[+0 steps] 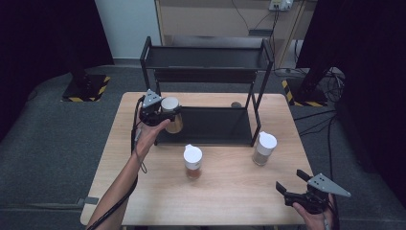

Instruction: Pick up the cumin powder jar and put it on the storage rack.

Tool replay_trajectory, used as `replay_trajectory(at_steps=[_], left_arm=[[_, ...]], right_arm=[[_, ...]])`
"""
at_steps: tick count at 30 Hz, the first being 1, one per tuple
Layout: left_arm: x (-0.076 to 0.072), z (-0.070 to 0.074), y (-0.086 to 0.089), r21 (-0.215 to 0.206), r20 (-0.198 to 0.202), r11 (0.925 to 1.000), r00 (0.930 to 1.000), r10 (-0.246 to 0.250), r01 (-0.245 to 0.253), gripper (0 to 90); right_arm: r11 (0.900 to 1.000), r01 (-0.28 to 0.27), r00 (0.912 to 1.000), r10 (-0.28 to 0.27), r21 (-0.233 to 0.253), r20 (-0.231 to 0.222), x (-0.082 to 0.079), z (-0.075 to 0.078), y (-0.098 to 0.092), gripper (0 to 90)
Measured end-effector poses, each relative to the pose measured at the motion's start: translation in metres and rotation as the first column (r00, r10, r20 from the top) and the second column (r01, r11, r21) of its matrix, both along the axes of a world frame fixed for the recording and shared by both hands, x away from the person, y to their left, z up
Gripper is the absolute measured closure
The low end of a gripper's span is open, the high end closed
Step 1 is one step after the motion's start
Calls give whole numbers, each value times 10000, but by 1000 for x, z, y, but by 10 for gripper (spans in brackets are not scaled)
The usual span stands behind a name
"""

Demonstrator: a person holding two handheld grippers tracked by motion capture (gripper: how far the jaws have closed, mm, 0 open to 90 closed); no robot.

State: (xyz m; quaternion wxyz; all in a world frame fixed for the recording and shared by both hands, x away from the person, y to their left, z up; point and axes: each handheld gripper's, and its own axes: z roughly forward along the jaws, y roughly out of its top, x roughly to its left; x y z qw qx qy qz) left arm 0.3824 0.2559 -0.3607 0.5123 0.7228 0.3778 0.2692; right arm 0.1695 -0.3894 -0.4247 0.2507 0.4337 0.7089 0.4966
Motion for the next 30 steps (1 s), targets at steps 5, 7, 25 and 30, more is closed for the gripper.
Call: replay_trajectory(at_steps=[5,7,25,30], left_arm=[[7,-12,-5,-109,-122,9994,9994,323,-324,322],[10,-16,-7,-72,-203,9992,9990,403,-405,322],[25,-42,-22,132,-563,9970,9955,763,-756,322],[27,-47,-23,-21,-696,9972,9948,748,-751,322]], right_arm=[[10000,-25,10000,25,-9,8,0,0,0,49],[10000,-20,10000,20,-11,8,0,0,0,49],[10000,-49,10000,49,48,-25,1,0,-1,51],[10000,-53,10000,53,66,-39,1,-1,-1,51]])
